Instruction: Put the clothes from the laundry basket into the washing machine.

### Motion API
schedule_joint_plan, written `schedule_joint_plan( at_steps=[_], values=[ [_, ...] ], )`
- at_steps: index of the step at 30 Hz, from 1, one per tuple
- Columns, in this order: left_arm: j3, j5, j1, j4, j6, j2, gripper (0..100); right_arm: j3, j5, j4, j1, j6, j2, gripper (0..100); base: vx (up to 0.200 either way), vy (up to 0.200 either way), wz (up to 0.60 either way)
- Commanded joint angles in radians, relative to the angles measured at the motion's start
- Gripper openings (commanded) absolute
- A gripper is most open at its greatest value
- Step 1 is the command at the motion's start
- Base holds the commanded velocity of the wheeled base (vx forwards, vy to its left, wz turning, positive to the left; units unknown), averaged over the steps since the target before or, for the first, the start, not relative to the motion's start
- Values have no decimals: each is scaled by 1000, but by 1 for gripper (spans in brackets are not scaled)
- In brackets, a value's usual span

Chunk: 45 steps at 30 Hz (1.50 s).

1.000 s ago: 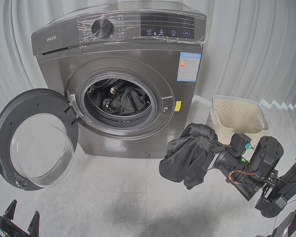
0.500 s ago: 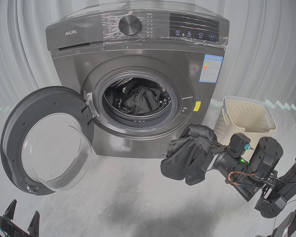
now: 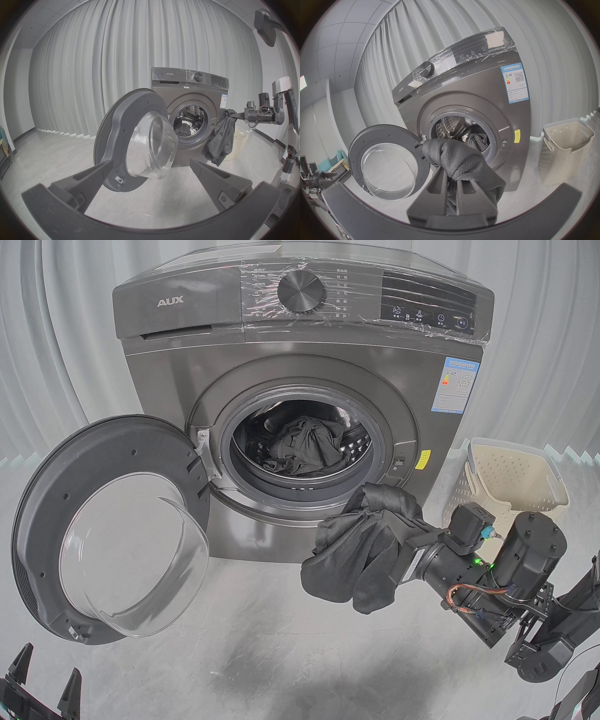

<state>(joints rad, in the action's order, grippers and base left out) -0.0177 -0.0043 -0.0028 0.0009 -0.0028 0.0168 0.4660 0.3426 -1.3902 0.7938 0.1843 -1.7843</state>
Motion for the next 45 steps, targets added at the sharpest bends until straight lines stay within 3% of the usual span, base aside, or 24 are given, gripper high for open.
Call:
schedule_joint_plan(
  at_steps=[1, 7, 10, 13, 14, 15, 19, 23, 28, 35, 45],
  values=[
    [16, -5, 1, 1, 3, -17, 100, 45, 0, 0, 5, 0, -32, 0, 0, 0, 0],
    [16, -16, 1, -10, 10, -17, 100, 92, 3, -3, 31, 6, -72, 0, 0, 0, 0],
    [-88, -53, 0, -78, -17, -11, 100, 109, 3, -20, 47, 12, -92, 0, 0, 0, 0],
    [-208, -207, 4, -61, -23, 83, 100, 132, 1, -96, 50, 7, -127, 0, 0, 0, 0],
    [-208, -207, 4, -61, -23, 83, 100, 132, 1, -96, 50, 7, -127, 0, 0, 0, 0],
    [-200, -281, 4, -56, -19, 172, 100, 146, 1, -107, 48, 6, -145, 0, 0, 0, 0],
    [-146, -373, -17, -111, 3, 322, 100, 149, 0, -115, 41, 6, -153, 0, 0, 0, 0],
    [-119, -462, -34, -222, 6, 459, 100, 175, -2, -105, 39, 6, -155, 0, 0, 0, 0],
    [-116, -480, -65, -358, 6, 644, 100, 214, -30, -102, 38, 6, -169, 0, 0, 0, 0],
    [-127, -479, -184, -521, 4, 873, 100, 273, -79, -90, 48, 4, -181, 0, 0, 0, 0],
    [-145, -476, -264, -786, 3, 1218, 100, 347, -79, -47, 36, 6, -187, 0, 0, 0, 0]
  ],
)
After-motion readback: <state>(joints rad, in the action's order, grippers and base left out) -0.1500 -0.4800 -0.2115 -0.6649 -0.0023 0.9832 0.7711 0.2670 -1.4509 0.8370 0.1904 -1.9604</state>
